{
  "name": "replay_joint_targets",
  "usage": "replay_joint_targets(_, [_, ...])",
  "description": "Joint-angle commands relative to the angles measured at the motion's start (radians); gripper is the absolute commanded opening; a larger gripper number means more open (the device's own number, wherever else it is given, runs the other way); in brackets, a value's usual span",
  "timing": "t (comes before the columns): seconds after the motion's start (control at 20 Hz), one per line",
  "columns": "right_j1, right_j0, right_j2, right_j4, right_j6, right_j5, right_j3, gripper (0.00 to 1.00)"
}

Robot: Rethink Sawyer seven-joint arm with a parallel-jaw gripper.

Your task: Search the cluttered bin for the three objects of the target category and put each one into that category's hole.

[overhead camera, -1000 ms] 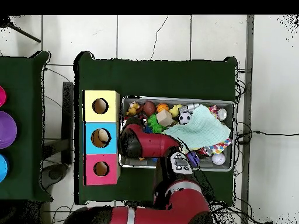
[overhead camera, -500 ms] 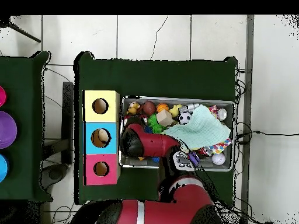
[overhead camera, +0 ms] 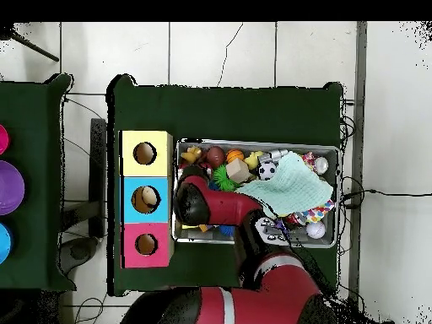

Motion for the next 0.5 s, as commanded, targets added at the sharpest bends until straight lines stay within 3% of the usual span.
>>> replay_joint_targets(0.05, [-0.043,-0.049,0.169,0.008,0.232,0.051,0.085,1.0])
replay_joint_targets(0.3, [-0.046,-0.074,0.203,-0.005,0.222,0.036,0.095,1.0])
replay_joint_targets(0.5, [-0.024,-0.061,0.182,-0.013,0.212,-0.021,0.064,1.0])
